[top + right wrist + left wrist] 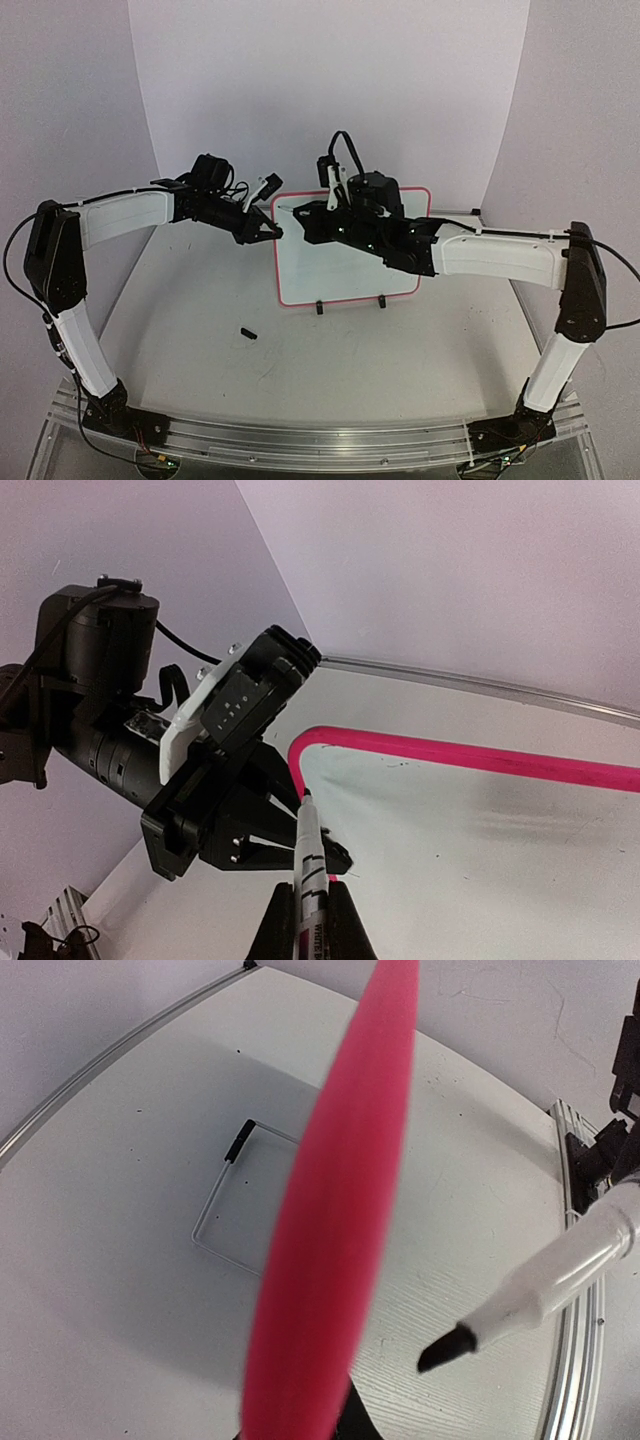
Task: Write a sentence on the whiteboard
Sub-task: Hold the whiteboard on the whiteboard stand, then write on the whiteboard with the whiteboard marker without the cap.
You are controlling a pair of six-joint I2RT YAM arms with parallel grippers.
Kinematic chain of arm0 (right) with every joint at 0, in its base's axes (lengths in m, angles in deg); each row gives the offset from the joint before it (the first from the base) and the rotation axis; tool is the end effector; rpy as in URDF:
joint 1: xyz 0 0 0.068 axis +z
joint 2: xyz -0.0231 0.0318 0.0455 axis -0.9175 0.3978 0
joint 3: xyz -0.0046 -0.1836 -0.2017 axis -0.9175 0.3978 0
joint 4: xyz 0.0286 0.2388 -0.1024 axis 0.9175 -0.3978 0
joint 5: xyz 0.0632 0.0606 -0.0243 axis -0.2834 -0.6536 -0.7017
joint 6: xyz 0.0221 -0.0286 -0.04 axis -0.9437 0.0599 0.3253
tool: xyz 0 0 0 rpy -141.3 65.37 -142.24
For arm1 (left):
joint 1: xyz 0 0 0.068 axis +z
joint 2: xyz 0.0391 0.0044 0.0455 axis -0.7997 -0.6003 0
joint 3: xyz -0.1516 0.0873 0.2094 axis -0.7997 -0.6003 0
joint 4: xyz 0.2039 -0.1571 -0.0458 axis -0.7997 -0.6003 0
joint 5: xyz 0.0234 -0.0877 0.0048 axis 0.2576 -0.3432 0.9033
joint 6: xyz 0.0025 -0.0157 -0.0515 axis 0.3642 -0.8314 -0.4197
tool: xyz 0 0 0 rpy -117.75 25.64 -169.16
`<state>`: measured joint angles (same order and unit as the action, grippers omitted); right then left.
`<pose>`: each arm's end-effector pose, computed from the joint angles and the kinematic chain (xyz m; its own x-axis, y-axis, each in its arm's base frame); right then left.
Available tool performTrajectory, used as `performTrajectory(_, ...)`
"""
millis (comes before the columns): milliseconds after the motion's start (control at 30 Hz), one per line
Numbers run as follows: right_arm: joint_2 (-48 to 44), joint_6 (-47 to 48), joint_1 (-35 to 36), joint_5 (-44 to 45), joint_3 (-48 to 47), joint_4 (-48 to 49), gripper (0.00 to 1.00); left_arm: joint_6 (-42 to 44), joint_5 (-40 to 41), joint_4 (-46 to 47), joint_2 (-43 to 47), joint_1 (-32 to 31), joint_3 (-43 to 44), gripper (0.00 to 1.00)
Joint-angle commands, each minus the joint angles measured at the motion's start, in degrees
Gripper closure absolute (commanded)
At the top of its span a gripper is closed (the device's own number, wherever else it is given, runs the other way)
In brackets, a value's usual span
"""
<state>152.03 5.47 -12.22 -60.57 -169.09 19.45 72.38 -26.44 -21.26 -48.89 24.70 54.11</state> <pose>0.2544 0.3520 0.3242 -0.3625 0.0985 -0.9268 -0.7067 0.6192 0.3422 0.3408 -0.2096 0.2819 -0.3362 0.4345 -0.8356 0.9155 0.3589 -0.1818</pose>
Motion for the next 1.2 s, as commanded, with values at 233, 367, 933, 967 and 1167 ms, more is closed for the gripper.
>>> performTrajectory(233,1.64,0.81,0.78,6.04,-2.97,-0.58,1.0,1.3,2.84,-0.91,-0.6,-0.06,-0.89,0.98)
performTrajectory(367,1.61,0.68,0.77,7.2,-2.71,-0.58,1.0,1.32,2.92,-0.92,-0.68,-0.03,-0.89,1.0)
performTrajectory(933,-0.11,-1.03,0.8,14.64,0.05,0.11,1.0,1.98,2.97,-1.57,-0.71,-0.01,-0.81,1.0)
performTrajectory(967,-0.35,-1.06,0.79,15.07,0.36,0.19,1.0,2.01,2.99,-1.6,-0.71,-0.03,-0.81,1.0)
performTrajectory(1167,-1.51,-1.59,0.79,16.93,1.77,0.21,1.0,1.99,2.93,-1.63,-0.73,-0.04,-0.81,1.0)
